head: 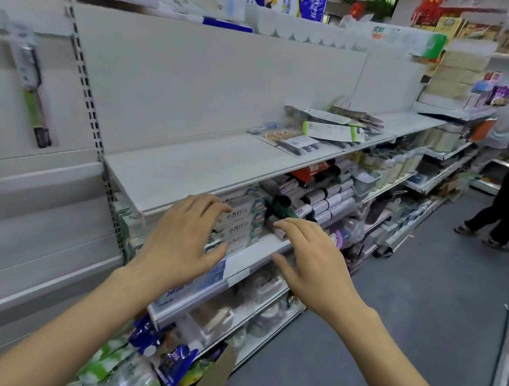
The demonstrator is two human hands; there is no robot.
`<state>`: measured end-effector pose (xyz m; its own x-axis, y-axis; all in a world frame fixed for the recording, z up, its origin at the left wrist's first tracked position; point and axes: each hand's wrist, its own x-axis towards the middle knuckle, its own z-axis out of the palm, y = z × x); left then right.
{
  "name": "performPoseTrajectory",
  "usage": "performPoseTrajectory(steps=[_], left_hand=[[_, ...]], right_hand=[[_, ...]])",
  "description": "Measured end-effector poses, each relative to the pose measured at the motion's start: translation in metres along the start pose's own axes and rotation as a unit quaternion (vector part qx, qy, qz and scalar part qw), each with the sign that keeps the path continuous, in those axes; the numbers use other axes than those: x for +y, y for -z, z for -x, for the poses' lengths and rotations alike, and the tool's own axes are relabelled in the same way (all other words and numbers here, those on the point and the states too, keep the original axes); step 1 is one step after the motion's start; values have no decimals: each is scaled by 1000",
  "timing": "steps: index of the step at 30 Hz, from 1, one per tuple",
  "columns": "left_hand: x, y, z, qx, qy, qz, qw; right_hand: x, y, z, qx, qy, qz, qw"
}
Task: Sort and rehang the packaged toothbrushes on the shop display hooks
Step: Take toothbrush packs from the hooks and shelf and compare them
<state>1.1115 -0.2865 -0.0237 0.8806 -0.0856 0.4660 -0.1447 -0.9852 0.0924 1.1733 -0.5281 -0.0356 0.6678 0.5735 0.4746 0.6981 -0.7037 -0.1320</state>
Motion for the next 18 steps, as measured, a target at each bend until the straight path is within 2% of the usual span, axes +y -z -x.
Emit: performPoseTrajectory(steps=[10, 18], left_hand=[[-12, -81, -154, 23, -6, 31, 999], [-13, -131, -262, -7, -3, 28, 1000]], right_hand=[[119, -37, -98, -18, -19, 22, 999], [207, -47, -166, -29, -37, 56, 997]])
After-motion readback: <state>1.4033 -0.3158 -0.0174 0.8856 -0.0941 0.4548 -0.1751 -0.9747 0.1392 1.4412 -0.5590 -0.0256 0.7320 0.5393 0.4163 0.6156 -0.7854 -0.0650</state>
